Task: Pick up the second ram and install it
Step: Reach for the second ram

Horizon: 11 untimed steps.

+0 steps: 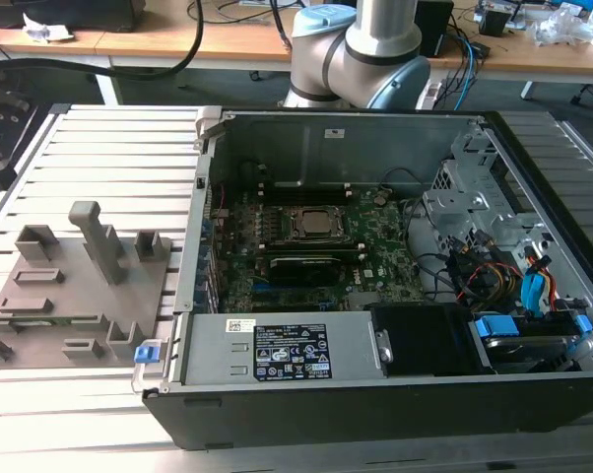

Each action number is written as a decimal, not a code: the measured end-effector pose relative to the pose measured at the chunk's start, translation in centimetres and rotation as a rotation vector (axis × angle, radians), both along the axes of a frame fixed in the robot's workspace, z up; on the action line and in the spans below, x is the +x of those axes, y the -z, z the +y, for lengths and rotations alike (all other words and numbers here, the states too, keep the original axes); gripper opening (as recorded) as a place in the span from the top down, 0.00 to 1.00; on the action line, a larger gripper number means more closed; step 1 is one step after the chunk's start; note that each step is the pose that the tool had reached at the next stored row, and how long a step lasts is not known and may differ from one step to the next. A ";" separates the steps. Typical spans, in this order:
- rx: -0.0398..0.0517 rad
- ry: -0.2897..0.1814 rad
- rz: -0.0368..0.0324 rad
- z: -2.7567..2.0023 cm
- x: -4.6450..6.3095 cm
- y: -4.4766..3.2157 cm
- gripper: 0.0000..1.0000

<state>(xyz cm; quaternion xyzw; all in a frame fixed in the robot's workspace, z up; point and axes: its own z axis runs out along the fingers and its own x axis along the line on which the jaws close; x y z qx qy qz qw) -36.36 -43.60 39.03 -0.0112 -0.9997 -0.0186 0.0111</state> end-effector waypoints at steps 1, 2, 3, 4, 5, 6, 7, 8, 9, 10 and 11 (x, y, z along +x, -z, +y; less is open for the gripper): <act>0.0001 0.000 -0.0001 0.00 0.0 0.00 0.89; 0.0000 0.000 0.0000 0.00 0.0 0.00 0.89; 0.0000 0.000 0.0000 -0.02 0.0 0.00 0.89; 0.0000 0.000 0.0000 -0.03 0.0 0.00 0.89; 0.0000 0.000 0.0000 -0.04 0.0 0.00 0.89; 0.0000 0.000 0.0000 -0.04 0.0 0.00 0.89; 0.0000 0.000 0.0000 -0.04 0.0 0.00 0.89; 0.0000 0.000 0.0000 -0.05 0.0 0.00 0.89; 0.0000 0.000 0.0000 -0.05 0.0 0.00 0.89; 0.0000 0.000 0.0000 -0.06 0.0 0.00 0.89; 0.0000 0.000 0.0000 -0.06 0.0 0.00 0.89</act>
